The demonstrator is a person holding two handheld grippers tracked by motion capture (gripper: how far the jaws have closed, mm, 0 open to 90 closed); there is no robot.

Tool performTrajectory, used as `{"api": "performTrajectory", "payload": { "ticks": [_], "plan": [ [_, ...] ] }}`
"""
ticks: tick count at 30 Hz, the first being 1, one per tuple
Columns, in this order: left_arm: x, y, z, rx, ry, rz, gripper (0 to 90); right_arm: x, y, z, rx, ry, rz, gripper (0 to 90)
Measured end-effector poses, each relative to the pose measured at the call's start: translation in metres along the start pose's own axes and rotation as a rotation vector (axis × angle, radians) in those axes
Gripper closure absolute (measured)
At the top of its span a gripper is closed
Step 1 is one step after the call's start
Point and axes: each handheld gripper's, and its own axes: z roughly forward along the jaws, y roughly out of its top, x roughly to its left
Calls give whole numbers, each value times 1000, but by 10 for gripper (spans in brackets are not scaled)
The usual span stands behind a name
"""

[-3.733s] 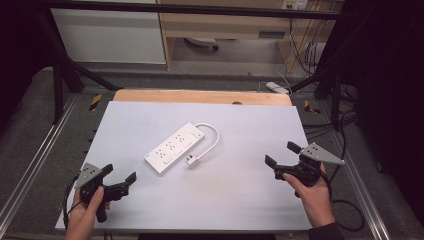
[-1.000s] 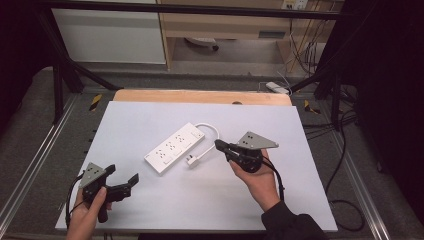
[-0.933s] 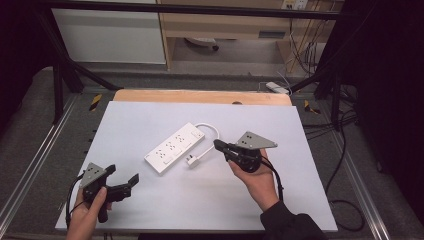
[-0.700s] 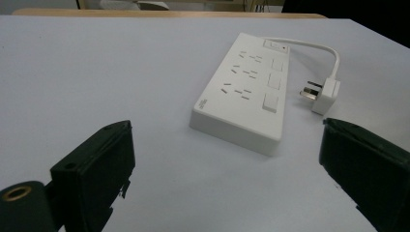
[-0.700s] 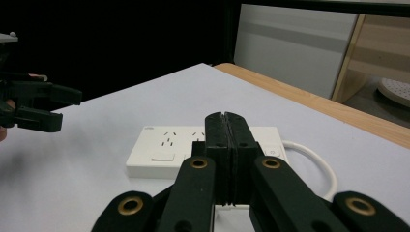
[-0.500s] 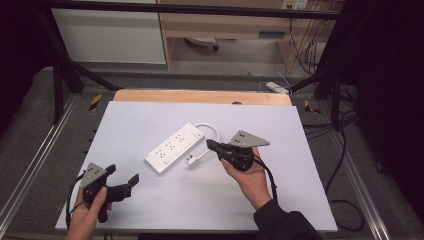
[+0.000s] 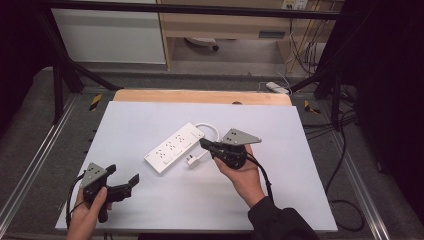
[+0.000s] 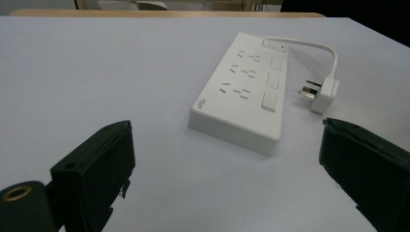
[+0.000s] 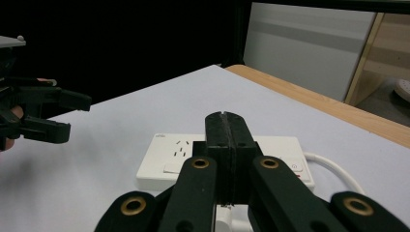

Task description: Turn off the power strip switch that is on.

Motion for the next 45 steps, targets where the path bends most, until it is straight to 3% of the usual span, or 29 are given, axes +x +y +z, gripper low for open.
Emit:
{"api": "performTrajectory", "payload": {
  "ticks": [22,45],
  "plan": [
    [-1,0,0,4,4,24,55,11,5,26,27,29,-22,900],
    [0,1,0,-1,5,24,56,24,-3,57,65,58,-34,900]
  ]
}}
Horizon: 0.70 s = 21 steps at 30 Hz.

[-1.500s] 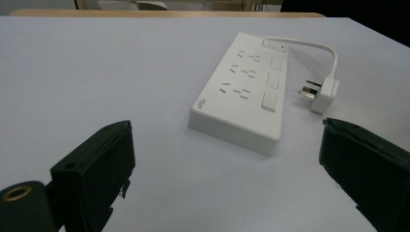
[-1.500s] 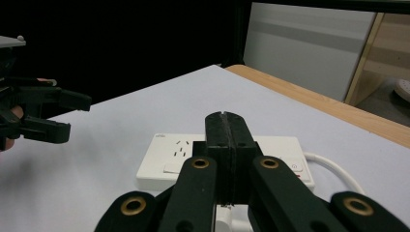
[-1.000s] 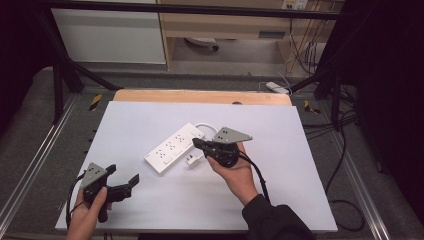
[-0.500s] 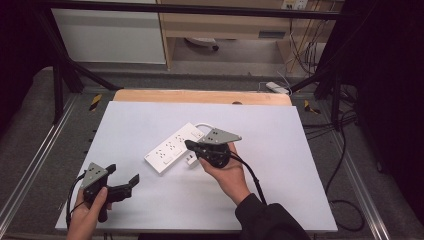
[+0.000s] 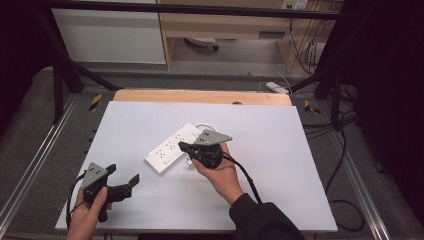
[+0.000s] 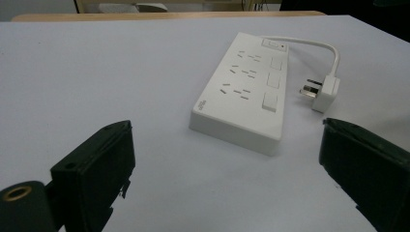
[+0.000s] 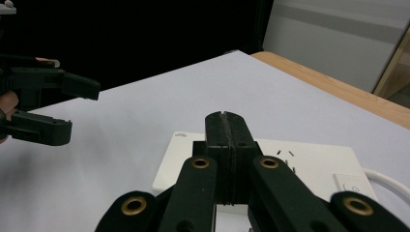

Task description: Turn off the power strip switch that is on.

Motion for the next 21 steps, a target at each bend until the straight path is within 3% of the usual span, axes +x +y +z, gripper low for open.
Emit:
{"api": "performTrajectory", "payload": {
  "ticks": [21],
  "plan": [
    [1,0,0,-1,1,-9,56,13,1,30,46,40,-15,900]
  ]
}}
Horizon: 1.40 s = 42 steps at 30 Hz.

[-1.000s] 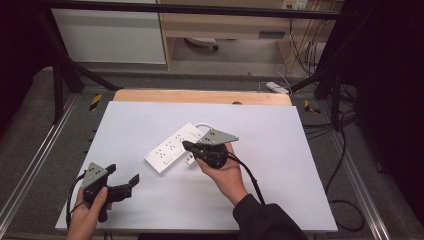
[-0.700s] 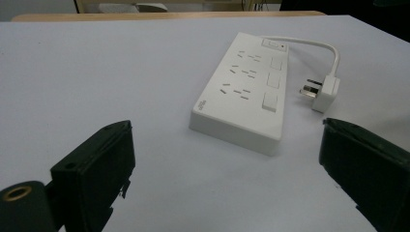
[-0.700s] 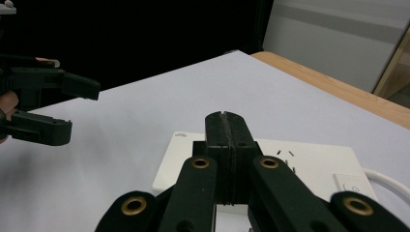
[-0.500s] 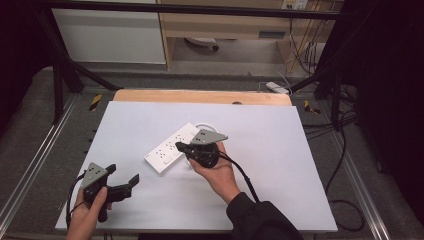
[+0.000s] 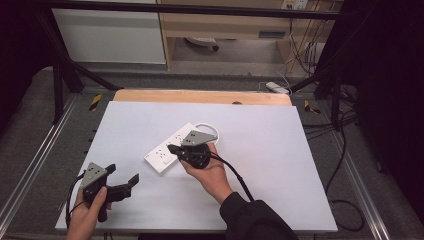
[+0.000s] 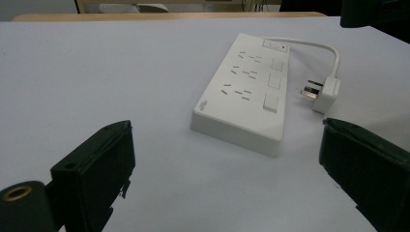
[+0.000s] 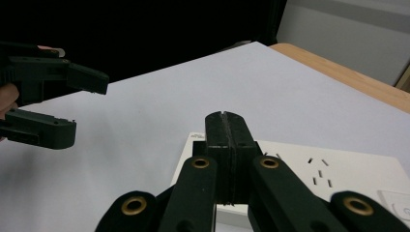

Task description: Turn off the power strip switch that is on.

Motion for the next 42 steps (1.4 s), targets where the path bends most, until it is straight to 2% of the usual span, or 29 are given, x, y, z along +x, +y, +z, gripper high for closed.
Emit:
{"api": "performTrajectory", "payload": {
  "ticks": [8,19,23,42],
  "plan": [
    [2,0,-1,-4,4,-3,56,-4,-8,13,29,-3,30,900],
    [4,0,-2,-10,12,-22,59,-11,-17,26,54,-28,40,900],
    [3,0,-1,-7,12,-14,59,-13,-21,29,63,-37,42,900],
    [2,1,-1,-3,9,0,58,-7,-32,43,96,-30,58,900]
  ]
}}
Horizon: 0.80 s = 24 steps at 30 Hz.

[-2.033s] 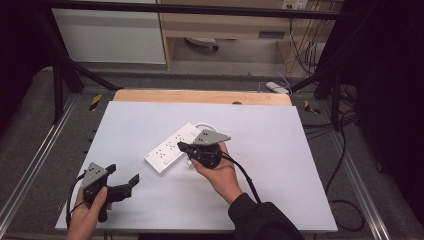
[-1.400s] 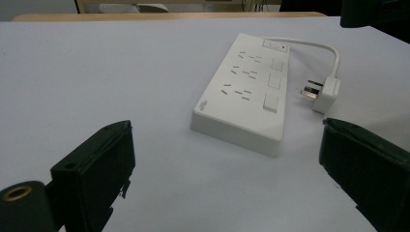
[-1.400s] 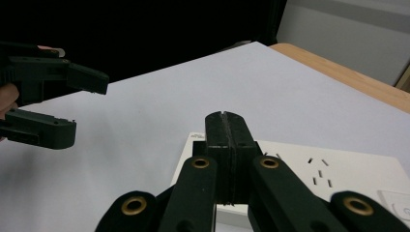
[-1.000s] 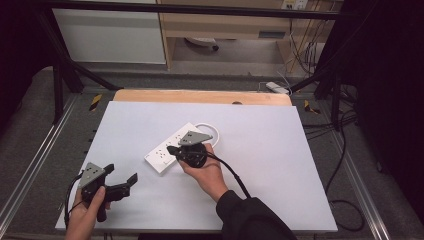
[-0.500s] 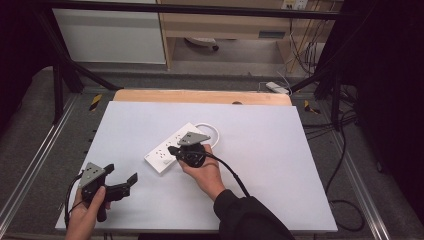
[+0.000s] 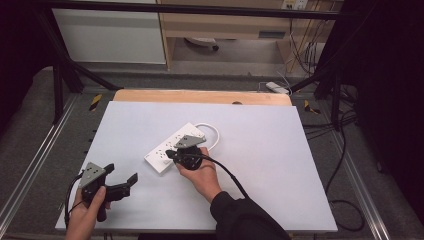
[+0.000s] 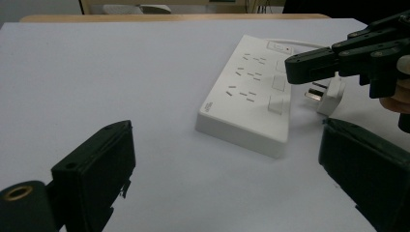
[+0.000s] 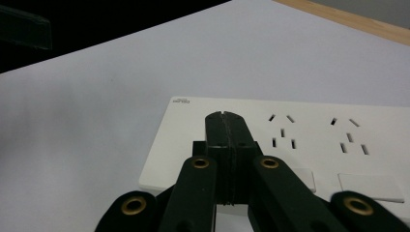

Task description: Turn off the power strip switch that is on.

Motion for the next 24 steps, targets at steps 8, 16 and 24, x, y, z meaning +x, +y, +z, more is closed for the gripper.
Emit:
{"api": "performTrajectory", "payload": {
  "ticks": [8,16,24],
  "plan": [
    [0,0,0,-3,-4,0,58,-1,-3,5,9,-4,19,900],
    [0,0,0,-2,-4,-1,58,-1,-4,6,18,-7,19,900],
    [0,0,0,-4,-2,-2,58,2,-6,8,26,5,9,900]
  ]
}}
